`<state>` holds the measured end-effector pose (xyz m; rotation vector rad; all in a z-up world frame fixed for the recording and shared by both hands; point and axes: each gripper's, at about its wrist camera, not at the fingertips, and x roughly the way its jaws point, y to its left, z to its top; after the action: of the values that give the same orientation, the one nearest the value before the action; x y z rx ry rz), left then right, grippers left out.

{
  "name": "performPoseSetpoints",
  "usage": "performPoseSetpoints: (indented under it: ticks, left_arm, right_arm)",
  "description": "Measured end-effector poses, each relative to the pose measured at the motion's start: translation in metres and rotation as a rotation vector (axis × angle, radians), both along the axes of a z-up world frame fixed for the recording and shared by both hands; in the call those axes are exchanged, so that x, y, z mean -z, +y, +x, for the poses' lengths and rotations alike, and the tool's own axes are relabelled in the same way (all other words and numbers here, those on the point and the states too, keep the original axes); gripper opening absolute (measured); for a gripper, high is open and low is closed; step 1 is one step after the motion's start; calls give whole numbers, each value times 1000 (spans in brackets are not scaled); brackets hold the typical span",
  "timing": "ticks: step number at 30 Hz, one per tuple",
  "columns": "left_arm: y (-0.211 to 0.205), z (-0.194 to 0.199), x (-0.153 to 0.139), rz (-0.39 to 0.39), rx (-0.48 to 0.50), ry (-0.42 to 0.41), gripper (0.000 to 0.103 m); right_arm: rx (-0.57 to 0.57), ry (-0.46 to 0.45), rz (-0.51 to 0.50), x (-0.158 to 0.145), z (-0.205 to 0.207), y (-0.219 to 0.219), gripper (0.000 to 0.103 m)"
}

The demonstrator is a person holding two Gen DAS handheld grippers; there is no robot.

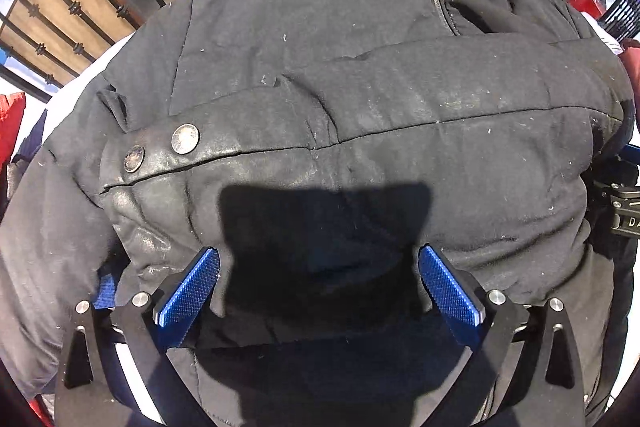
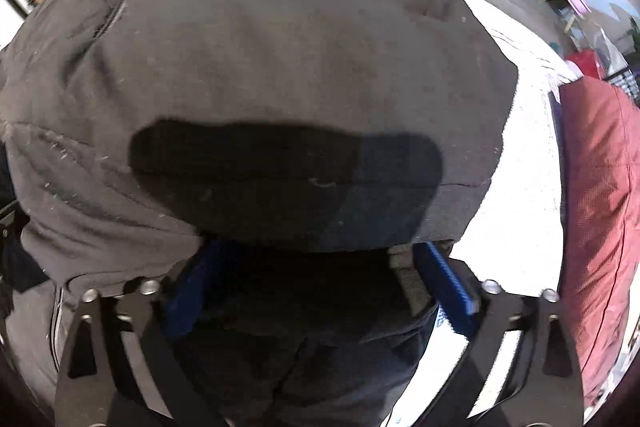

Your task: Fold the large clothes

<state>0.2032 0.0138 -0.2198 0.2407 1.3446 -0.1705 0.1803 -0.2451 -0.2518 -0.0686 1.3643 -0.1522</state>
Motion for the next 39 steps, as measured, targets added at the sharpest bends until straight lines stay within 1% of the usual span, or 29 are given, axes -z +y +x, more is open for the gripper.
performPoseSetpoints:
  ticks: [1,3,8,11,13,14,16,17,19,20,22,24,25,27,28,29,31,32,35,36,39]
  left_arm:
    - [0,1,2,1,1,1,99]
    - [0,2,5,12,3,8,99]
    - [-3,1,3,30,11,15,98]
    - [-6,-8,-9,29,34,-4,97]
    - [-1,-18,-22,37,44,-38,97]
    - [1,-31,-34,32,39,-78,97]
    - [13,-48,-52,9,26,-128,97]
    - [24,-62,-63,-7,8,-152,97]
    - [42,-81,-71,-11,-26,-174,97]
    - [59,-96,-74,-3,-62,-182,97]
    - [84,-113,-74,16,-128,-179,97]
    - [121,-133,-73,29,-238,-167,97]
    - [143,-145,-72,43,-301,-164,97]
    - [177,-159,-68,86,-382,-161,96]
    - [184,-166,-68,104,-405,-158,95]
    - [204,-172,-66,133,-437,-151,93]
    - [228,-176,-65,163,-463,-150,89]
    - [241,-174,-66,179,-468,-157,86]
    - [255,-157,-71,213,-437,-175,83]
    - [258,-150,-72,210,-416,-177,83]
    - [252,-127,-71,208,-307,-180,81]
  right_arm:
    - [20,7,26,1,1,-4,98]
    - [30,14,44,3,6,-7,98]
    - [34,19,32,4,17,-6,98]
    - [37,32,10,-4,13,-1,97]
    - [54,23,-6,-14,12,1,97]
    - [65,-5,-2,-23,9,3,97]
    - [63,-64,34,-39,-1,9,97]
    - [53,-84,47,-45,-6,13,97]
    - [14,-105,67,-56,-19,26,97]
    - [-3,-106,75,-58,-25,30,97]
    - [-36,-99,98,-62,-40,41,97]
    - [-72,-84,116,-64,-56,54,97]
    - [-79,-80,119,-66,-64,59,97]
    - [-90,-70,129,-67,-76,65,97]
    - [-90,-66,135,-66,-80,70,97]
    - [-89,-62,140,-67,-84,73,97]
    - [-97,-57,139,-70,-96,79,97]
    - [-105,-59,133,-73,-100,86,97]
    - [-128,-81,120,-79,-107,92,97]
    - [-131,-89,121,-83,-108,94,97]
    - [-121,-111,133,-94,-113,99,97]
